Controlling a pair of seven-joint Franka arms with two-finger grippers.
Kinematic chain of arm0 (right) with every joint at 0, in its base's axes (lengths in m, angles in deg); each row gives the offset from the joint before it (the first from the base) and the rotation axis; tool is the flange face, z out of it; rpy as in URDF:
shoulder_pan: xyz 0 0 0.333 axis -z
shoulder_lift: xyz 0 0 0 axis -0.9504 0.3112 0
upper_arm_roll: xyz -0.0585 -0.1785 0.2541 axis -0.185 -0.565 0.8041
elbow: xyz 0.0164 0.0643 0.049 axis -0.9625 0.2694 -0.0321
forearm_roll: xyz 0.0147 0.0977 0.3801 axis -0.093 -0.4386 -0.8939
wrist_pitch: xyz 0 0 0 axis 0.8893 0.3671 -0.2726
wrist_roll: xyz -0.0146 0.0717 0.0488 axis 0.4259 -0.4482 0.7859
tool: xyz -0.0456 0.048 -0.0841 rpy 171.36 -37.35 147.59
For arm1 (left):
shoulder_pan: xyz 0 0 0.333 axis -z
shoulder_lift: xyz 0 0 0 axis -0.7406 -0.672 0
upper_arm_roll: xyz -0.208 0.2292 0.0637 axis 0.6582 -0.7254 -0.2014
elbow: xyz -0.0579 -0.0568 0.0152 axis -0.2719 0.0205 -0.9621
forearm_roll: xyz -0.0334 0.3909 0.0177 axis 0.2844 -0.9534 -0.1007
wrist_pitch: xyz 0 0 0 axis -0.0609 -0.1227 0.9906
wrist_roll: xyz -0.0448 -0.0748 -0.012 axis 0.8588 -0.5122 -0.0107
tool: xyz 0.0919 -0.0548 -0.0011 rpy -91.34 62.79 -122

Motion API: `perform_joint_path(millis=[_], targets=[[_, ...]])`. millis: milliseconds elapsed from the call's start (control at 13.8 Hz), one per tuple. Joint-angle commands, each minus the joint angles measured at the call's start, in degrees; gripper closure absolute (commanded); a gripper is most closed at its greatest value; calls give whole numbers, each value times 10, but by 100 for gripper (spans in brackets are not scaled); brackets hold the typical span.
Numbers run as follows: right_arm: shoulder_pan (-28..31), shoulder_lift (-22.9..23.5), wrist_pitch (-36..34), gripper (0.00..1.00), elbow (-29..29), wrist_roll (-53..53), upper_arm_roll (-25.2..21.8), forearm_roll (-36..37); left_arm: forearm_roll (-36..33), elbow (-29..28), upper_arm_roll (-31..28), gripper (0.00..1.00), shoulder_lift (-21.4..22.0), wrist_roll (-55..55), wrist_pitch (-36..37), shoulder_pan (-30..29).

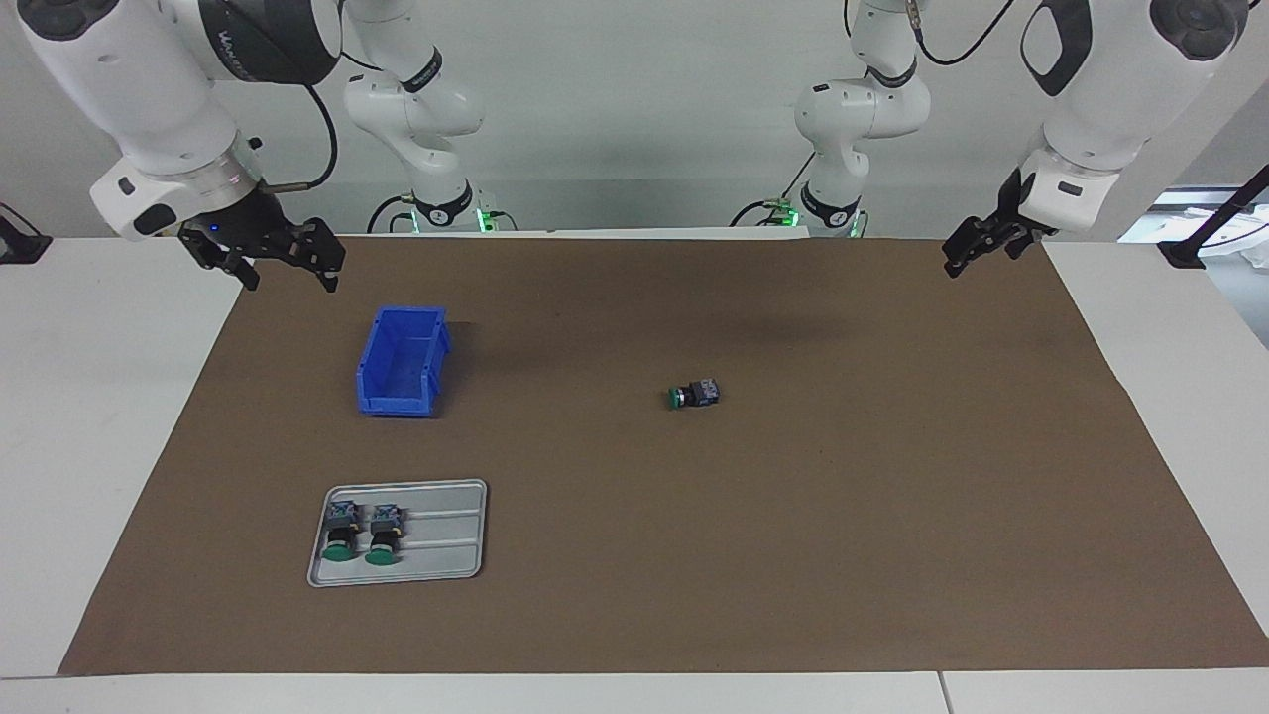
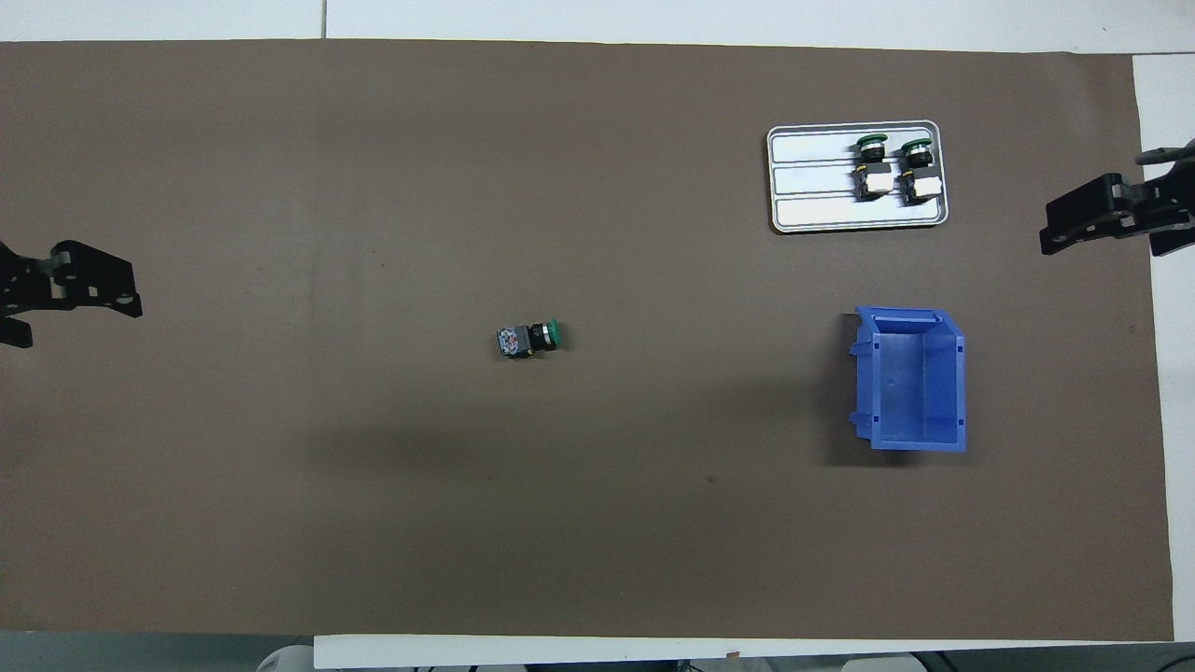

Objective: Place and press button with both arms
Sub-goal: 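Reach the left gripper toward the green button on the table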

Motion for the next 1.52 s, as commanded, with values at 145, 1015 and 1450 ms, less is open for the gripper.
perform_joint_path(millis=[145, 1015, 1450], targets=[[19, -21, 4, 2, 25, 14, 4, 2, -6, -46, -1, 0, 11, -222, -30, 68], [13, -21, 4, 2, 25, 14, 9, -6, 41, -48, 0, 1, -133, -840, -196, 209], [14, -21, 4, 2, 25, 13, 9, -6, 44, -52, 0, 1, -188, -992, -296, 266]])
